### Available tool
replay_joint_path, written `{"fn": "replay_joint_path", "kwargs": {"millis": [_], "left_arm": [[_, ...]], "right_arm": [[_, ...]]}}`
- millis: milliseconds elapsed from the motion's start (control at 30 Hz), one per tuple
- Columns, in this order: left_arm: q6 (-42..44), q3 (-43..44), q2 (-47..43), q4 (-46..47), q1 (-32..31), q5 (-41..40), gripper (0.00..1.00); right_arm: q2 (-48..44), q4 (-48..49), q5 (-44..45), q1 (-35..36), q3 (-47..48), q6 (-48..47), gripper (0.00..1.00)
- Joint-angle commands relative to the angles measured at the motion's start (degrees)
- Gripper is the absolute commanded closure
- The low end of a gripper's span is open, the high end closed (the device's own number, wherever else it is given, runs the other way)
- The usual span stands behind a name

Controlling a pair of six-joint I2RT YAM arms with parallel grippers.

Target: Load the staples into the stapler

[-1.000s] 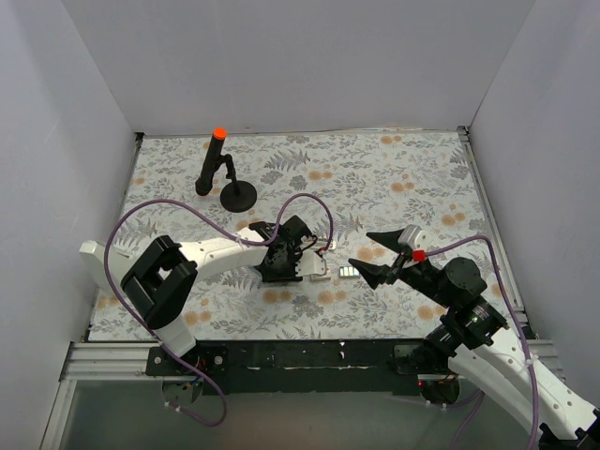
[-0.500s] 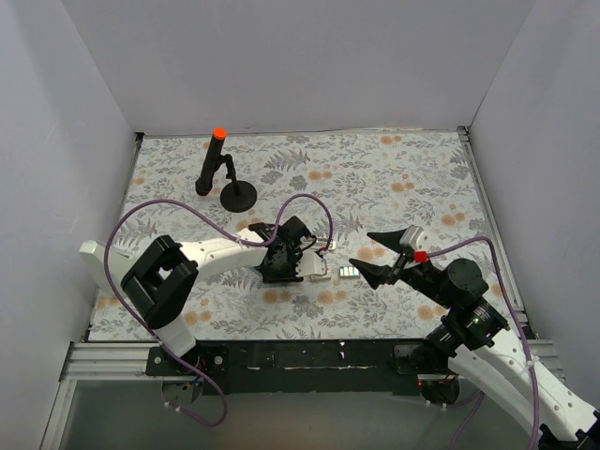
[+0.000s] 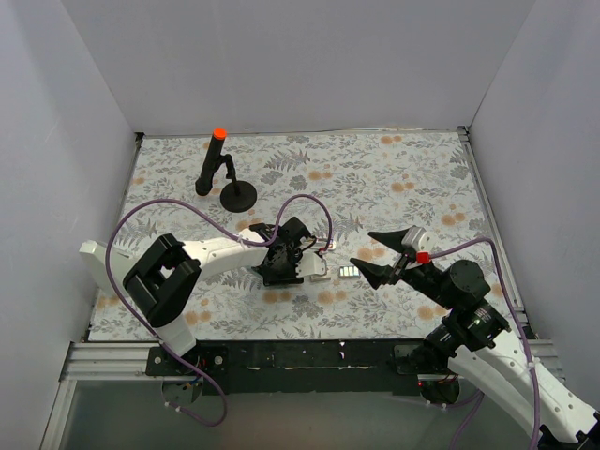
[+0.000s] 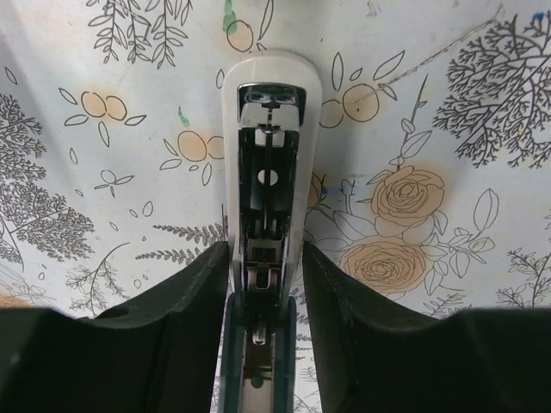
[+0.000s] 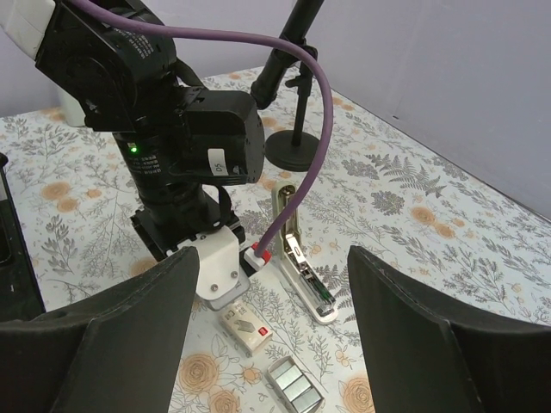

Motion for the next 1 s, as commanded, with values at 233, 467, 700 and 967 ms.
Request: {"fn": "replay_joint_path", "kwargs": {"millis": [233,467,700,967], "left_arm": [[-1.1,1.4,-4.8,1.2,0.1,1.9,0.35],[-2.9,0.8,-16.1,11.4,0.2,5.1,0.17],[-18.7,-7.2,-33.2,34.6,1.8,-4.3,0.02],[-53.3,-9.9,-43.3,35.0,17.4,-18.6,0.02]], "right_arm": [[-0.4,1.6,0.4,-0.1,0.6,0.2,0.23],[1.0,-0.5,1.4,-0.1,2.5,1.5,0.23],[4.7,-4.6,6.7,-0.1,6.5,5.4,0.23],[15.5,-21.8,26.9,-0.1,15.5,16.4,0.24]]}}
